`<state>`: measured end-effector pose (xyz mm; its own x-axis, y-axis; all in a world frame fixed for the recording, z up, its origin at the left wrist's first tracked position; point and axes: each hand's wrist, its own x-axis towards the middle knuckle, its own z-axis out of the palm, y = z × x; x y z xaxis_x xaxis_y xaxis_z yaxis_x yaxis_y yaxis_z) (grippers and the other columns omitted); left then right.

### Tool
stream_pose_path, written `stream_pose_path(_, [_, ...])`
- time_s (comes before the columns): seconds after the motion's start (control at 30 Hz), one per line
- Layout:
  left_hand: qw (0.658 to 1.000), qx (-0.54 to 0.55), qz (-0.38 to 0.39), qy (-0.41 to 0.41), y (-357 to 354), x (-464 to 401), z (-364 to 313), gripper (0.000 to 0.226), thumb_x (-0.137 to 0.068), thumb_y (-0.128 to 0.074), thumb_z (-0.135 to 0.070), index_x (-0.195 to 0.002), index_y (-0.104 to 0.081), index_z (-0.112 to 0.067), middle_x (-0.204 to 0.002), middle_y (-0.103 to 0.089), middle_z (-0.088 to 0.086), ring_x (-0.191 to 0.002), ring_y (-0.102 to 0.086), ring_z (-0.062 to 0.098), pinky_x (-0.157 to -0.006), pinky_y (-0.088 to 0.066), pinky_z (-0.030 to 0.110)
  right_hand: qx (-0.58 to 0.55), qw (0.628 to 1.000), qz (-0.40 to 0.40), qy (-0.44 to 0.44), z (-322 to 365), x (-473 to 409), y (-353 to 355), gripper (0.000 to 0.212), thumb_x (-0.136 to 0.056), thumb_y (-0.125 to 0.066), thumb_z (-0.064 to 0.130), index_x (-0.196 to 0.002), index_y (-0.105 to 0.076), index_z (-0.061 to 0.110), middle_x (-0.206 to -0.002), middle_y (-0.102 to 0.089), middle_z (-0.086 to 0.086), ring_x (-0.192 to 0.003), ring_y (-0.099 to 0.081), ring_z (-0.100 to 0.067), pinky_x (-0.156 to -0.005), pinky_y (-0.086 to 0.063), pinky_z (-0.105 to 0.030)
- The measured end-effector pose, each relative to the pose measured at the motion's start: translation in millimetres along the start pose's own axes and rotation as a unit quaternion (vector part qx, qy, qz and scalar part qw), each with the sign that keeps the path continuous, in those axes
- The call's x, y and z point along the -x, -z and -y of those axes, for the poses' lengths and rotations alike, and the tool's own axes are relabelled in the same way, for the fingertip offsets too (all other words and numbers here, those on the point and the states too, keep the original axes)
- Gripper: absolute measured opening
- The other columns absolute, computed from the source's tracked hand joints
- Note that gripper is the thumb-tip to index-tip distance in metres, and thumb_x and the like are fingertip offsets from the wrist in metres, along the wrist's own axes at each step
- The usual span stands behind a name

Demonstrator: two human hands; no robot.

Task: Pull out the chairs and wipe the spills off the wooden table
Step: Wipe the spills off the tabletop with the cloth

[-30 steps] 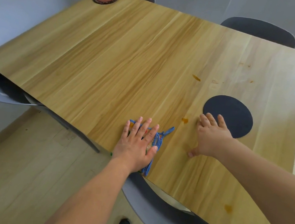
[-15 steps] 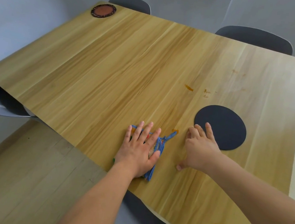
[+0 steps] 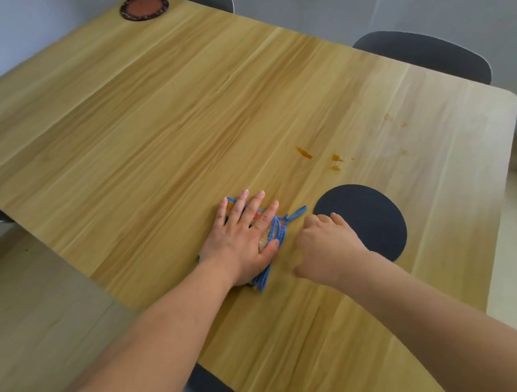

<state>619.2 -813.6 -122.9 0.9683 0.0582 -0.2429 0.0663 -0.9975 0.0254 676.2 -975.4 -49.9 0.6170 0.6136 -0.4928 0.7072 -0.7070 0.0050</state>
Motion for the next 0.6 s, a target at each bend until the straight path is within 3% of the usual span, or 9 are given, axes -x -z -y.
stream_pose_path(0.07, [1.000,0.004,-0.005,0.006,0.9,-6.0,-1.3,0.070,-0.096,-0.012,-0.060,-0.153,0.020,-0.035,-0.162,0.027,-0.003,-0.146,0.032,0.020,-0.118,0.016,0.051,-0.051,0.998,-0.026,-0.022,-19.8,-11.9,8.6,0.027,-0.089,-0.053,0.036,-0.106,-0.064,0.018,-0.110,-0.054,-0.001,-0.103,-0.053,-0.021,-0.088,-0.045,-0.035])
stream_pose_path(0.13, [1.000,0.003,-0.010,0.011,3.6,-13.4,-2.9,0.070,-0.096,-0.012,-0.060,-0.153,0.020,-0.035,-0.162,0.026,-0.003,-0.146,0.032,0.020,-0.118,0.017,0.051,-0.093,0.993,-0.058,-0.051,-41.0,-23.0,14.3,0.024,-0.089,-0.051,0.030,-0.104,-0.064,0.018,-0.107,-0.056,0.000,-0.096,-0.056,-0.021,-0.077,-0.052,-0.035])
stream_pose_path(0.3, [1.000,0.005,-0.013,0.018,9.1,-37.8,-7.9,0.070,-0.095,-0.012,-0.060,-0.153,0.020,-0.034,-0.161,0.027,-0.002,-0.146,0.031,0.021,-0.118,0.018,0.051,-0.184,0.963,-0.159,-0.113,-92.5,-44.1,25.5,0.043,-0.095,-0.048,0.029,-0.137,-0.051,0.020,-0.135,-0.051,-0.001,-0.119,-0.053,-0.023,-0.092,-0.051,-0.038])
stream_pose_path(0.4, [1.000,0.008,-0.015,0.019,13.1,-55.4,-10.6,0.070,-0.094,-0.009,-0.060,-0.152,0.021,-0.035,-0.161,0.027,-0.003,-0.145,0.033,0.020,-0.118,0.019,0.050,-0.213,0.946,-0.199,-0.139,-117.3,-58.8,25.7,0.046,-0.096,-0.046,0.030,-0.142,-0.045,0.022,-0.142,-0.046,0.000,-0.126,-0.048,-0.024,-0.093,-0.050,-0.039])
stream_pose_path(0.6, [1.000,0.002,-0.010,0.014,21.5,-90.7,-16.9,0.070,-0.093,-0.007,-0.059,-0.151,0.024,-0.034,-0.160,0.030,-0.003,-0.144,0.035,0.020,-0.117,0.020,0.050,-0.228,0.936,-0.201,-0.176,-153.6,-87.5,27.7,0.043,-0.099,-0.041,0.031,-0.140,-0.048,0.021,-0.143,-0.046,-0.001,-0.126,-0.048,-0.026,-0.093,-0.047,-0.040])
